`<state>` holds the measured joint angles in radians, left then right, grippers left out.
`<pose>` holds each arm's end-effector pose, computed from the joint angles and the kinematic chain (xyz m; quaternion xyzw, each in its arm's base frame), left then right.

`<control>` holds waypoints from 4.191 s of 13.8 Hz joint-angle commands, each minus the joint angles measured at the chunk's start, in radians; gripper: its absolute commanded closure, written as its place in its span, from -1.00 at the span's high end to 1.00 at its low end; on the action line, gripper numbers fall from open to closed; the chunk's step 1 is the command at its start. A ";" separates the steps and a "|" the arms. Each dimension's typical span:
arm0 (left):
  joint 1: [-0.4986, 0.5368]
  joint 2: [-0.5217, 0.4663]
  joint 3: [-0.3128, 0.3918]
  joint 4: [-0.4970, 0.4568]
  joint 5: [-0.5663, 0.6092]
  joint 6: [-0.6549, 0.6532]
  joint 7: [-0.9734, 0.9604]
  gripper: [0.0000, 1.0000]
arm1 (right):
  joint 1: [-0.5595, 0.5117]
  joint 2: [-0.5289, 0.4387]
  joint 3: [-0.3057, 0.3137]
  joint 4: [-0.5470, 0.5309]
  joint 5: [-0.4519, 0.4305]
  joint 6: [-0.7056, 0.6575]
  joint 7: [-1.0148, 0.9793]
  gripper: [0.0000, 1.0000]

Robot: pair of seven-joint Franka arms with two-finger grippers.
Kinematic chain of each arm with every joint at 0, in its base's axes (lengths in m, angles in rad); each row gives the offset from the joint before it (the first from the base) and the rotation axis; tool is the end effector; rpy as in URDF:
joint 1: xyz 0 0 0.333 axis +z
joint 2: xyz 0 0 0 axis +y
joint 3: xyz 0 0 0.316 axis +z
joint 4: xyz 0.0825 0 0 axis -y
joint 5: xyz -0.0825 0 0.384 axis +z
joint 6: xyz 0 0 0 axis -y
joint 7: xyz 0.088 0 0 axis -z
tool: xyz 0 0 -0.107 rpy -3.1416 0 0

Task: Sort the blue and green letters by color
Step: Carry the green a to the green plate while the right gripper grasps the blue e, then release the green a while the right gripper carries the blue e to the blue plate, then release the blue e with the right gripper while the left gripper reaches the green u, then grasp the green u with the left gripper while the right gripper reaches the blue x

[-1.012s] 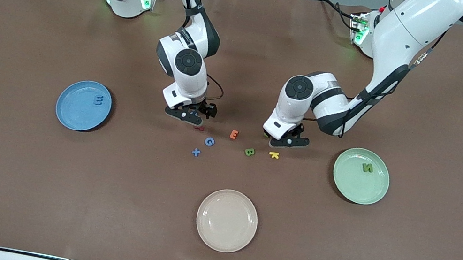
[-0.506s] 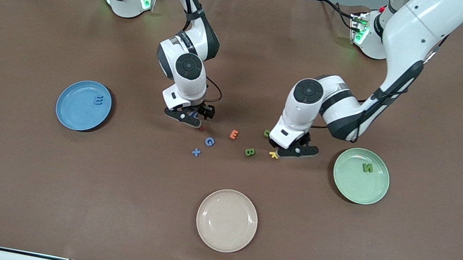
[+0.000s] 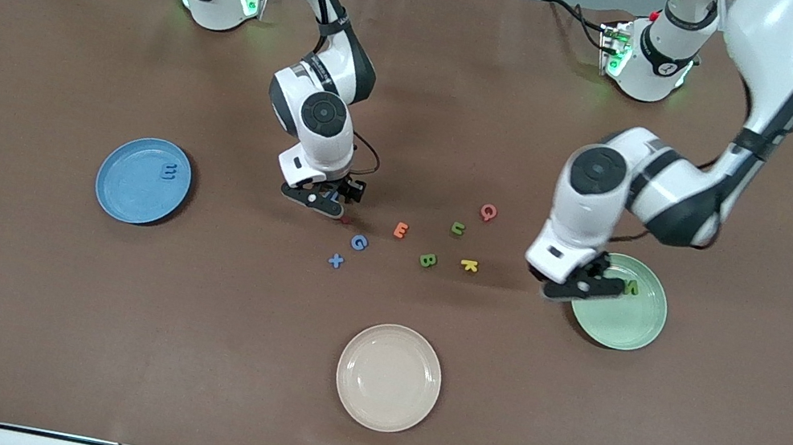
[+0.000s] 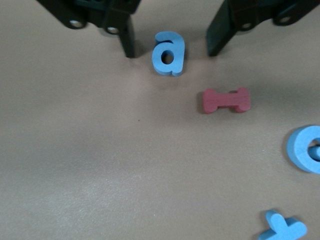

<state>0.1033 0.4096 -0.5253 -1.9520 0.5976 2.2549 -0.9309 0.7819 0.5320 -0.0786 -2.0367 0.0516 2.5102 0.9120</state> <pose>0.5702 -0.2236 0.2911 -0.9892 -0.0751 -0.0710 0.1041 0.4508 0.3818 0.1745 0.9923 -0.1204 -0.0155 0.0241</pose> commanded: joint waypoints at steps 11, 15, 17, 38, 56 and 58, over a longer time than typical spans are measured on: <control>0.250 0.093 -0.007 -0.119 -0.016 0.111 0.188 -0.76 | -0.055 -0.102 -0.015 -0.019 -0.007 -0.135 -0.027 -1.00; 0.250 0.087 -0.008 -0.105 -0.016 0.107 0.190 1.00 | -0.205 -0.252 -0.015 -0.092 -0.024 -0.258 -0.285 -1.00; 0.246 0.058 -0.048 -0.104 -0.018 0.100 0.178 1.00 | -0.315 -0.341 -0.015 -0.178 -0.044 -0.255 -0.472 -1.00; -0.269 0.284 -0.073 0.077 0.024 0.117 -1.089 0.64 | -0.721 -0.414 -0.006 -0.378 -0.026 -0.113 -1.018 1.00; -0.269 0.325 -0.055 0.079 0.128 0.144 -1.134 -1.00 | -0.109 0.020 -0.007 0.196 0.031 -0.103 0.165 1.00; -0.266 0.316 -0.056 0.088 0.128 0.144 -1.119 -1.00 | -0.093 0.074 -0.009 0.254 0.030 -0.103 0.195 1.00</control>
<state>-0.1585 0.7201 -0.5946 -1.8774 0.6908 2.3975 -2.0501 0.6650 0.5391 -0.0756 -1.8684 0.0788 2.4206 1.0636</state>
